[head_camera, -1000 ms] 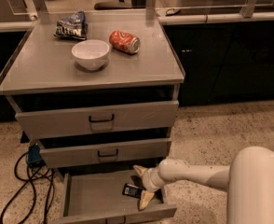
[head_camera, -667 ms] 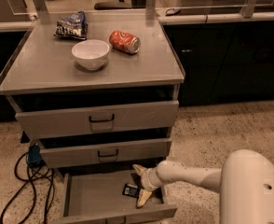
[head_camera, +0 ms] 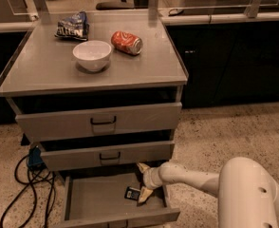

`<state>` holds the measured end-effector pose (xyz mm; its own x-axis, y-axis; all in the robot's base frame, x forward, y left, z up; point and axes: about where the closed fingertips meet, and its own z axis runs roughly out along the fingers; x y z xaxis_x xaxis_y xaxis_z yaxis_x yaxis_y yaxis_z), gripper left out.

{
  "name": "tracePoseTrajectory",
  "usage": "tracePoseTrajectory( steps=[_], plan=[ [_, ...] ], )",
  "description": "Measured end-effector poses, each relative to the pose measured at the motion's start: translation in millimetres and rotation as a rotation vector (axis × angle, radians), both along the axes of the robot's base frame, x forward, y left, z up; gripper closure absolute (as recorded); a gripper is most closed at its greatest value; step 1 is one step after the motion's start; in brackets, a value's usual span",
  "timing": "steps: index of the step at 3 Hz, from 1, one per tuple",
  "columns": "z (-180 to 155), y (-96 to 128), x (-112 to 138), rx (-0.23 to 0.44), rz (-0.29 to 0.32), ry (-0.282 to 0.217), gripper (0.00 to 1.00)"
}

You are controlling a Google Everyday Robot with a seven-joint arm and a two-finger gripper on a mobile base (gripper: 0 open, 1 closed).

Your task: Pick rxbar blueberry from bottom drawer and place on counter

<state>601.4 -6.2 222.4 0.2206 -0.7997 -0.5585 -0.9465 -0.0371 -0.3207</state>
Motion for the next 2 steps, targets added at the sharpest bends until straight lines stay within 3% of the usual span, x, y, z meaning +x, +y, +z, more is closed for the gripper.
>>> tracePoseTrajectory(
  steps=[1, 2],
  plan=[
    [-16, 2, 1, -0.009, 0.005, 0.024, 0.0],
    [-57, 8, 5, -0.029, 0.022, 0.085, 0.0]
  ],
)
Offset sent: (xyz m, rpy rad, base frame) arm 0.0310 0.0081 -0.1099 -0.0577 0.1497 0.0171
